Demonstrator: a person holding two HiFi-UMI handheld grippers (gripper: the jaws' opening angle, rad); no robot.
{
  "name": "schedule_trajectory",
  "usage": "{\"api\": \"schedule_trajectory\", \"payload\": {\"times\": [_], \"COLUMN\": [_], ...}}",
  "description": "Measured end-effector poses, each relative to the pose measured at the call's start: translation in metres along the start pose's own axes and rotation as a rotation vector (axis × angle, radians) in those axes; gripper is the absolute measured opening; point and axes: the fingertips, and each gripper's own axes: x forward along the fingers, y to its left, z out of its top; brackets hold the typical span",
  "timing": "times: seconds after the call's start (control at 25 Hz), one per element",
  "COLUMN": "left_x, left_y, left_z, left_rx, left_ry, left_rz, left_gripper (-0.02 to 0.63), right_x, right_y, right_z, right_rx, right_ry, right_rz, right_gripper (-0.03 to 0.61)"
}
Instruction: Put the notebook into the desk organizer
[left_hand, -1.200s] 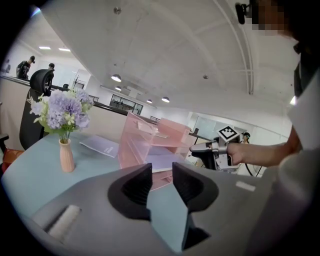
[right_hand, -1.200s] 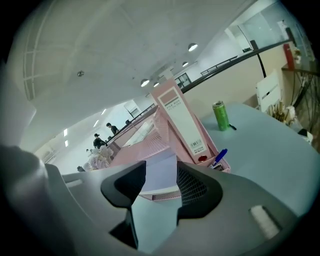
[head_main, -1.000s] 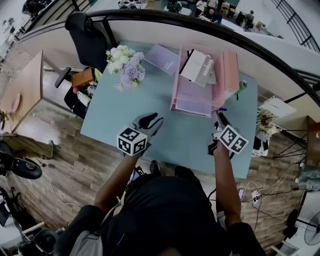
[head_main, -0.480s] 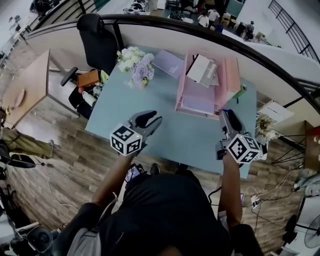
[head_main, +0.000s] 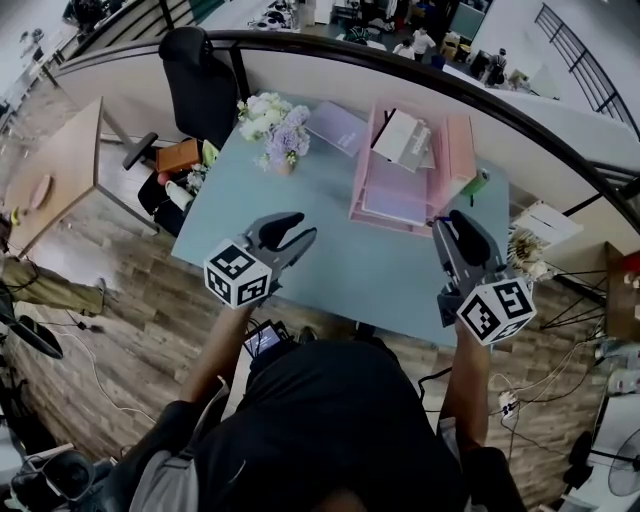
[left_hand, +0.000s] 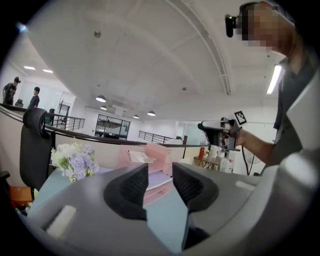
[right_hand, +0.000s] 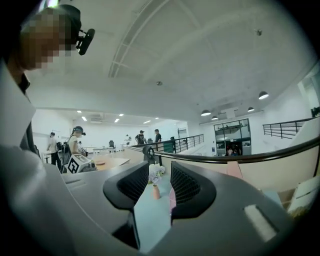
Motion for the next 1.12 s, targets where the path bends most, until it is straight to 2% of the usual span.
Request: {"api": "schedule_trajectory", "payload": {"times": [0.32, 1.12], "left_x": [-0.019, -0.03], "left_y": [0.005, 0.015], "left_z": [0.03, 0.025], "left_rx": [0.078, 0.062], "left_ry": [-0.028, -0.022], "left_rz": [0.022, 0.05], "left_gripper": [0.161, 0.161], "right_x": [-0.004, -0.001], "right_y": [0.017, 0.012], "right_z": [0.007, -0.008], "right_rx": [-0.112, -0.093], "right_ry": [0.087, 0.11], "right_rz": [0.03, 0.019], "right_gripper": [0.107, 0.107]}}
